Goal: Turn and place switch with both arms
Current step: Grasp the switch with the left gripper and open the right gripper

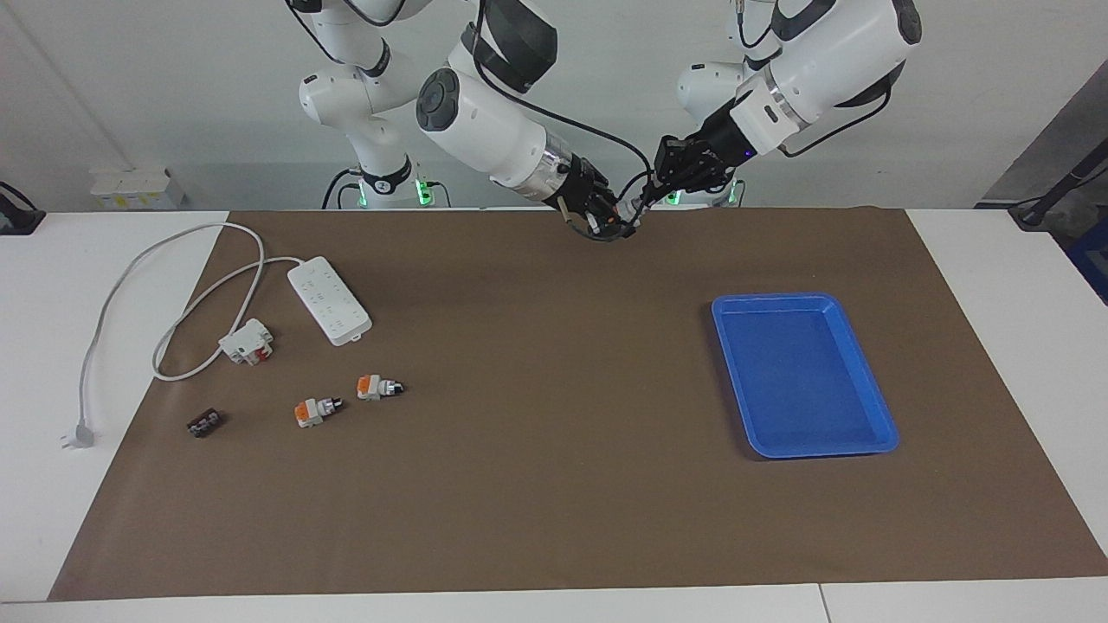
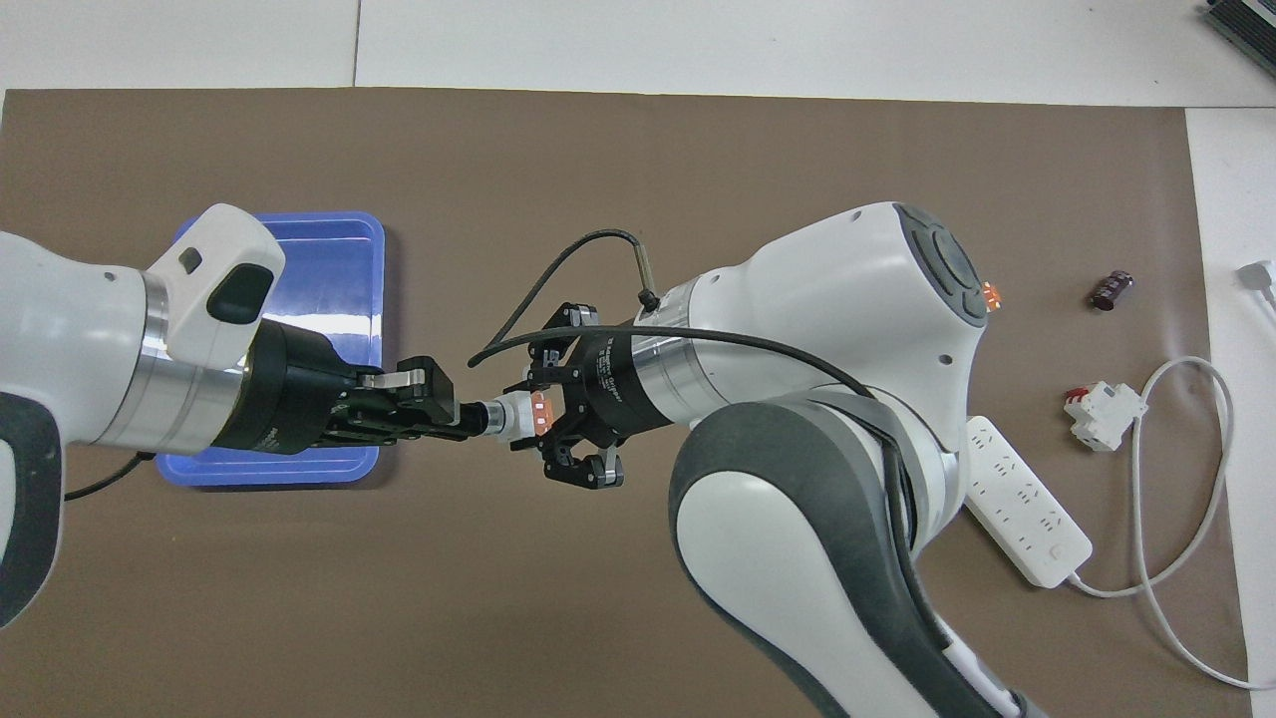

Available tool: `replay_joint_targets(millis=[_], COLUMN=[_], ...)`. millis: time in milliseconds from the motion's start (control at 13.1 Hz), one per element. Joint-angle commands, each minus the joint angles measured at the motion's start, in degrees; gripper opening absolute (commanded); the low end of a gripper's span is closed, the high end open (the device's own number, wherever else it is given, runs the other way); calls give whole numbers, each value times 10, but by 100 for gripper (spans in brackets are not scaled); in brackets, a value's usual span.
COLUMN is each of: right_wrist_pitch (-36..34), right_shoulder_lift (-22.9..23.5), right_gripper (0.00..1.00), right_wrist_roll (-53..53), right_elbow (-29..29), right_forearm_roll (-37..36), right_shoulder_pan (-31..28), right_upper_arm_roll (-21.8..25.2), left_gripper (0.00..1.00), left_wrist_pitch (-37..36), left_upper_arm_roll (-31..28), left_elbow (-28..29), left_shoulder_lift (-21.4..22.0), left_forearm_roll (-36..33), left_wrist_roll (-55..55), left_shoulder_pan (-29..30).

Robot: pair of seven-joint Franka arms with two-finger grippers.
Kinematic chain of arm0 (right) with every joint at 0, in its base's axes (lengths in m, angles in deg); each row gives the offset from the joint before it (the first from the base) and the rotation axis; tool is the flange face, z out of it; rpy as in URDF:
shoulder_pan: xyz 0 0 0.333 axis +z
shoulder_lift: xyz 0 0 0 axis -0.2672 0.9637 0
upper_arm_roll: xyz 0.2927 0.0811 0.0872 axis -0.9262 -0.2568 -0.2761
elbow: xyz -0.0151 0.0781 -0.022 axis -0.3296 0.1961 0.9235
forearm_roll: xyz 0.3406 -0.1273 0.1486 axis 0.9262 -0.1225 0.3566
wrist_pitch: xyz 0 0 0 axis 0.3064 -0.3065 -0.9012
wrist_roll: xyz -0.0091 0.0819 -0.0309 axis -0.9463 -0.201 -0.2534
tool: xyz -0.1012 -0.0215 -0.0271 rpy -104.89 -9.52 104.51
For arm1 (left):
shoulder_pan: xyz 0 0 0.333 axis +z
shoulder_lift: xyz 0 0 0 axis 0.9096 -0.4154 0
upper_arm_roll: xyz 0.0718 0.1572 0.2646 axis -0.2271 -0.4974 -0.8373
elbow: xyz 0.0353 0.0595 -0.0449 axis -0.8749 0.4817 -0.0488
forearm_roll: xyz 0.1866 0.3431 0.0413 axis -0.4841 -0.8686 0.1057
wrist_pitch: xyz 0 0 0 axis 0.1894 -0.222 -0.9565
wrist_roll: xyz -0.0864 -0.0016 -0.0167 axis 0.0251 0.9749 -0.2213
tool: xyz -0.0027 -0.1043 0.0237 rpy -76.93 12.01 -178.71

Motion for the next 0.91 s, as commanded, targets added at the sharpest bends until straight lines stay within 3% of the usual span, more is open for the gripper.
replay_joint_targets(millis=[0, 838], right_wrist_pitch=[7, 7], right_shoulder_lift=[4, 4], right_gripper=[0, 0], right_wrist_roll=[10, 10], right_elbow=[-8, -8], right_forearm_roll=[7, 7], right_shoulder_pan=[1, 1], right_upper_arm_roll=[-1, -1], left_gripper=[0, 0], left_wrist_pitch=[2, 48], left_upper_arm_roll=[3, 11], left_elbow=[16, 15], left_shoulder_lift=[19, 16], left_forearm_roll=[19, 63], left_wrist_roll=[116, 599], left_shoulder_pan=[-14, -14])
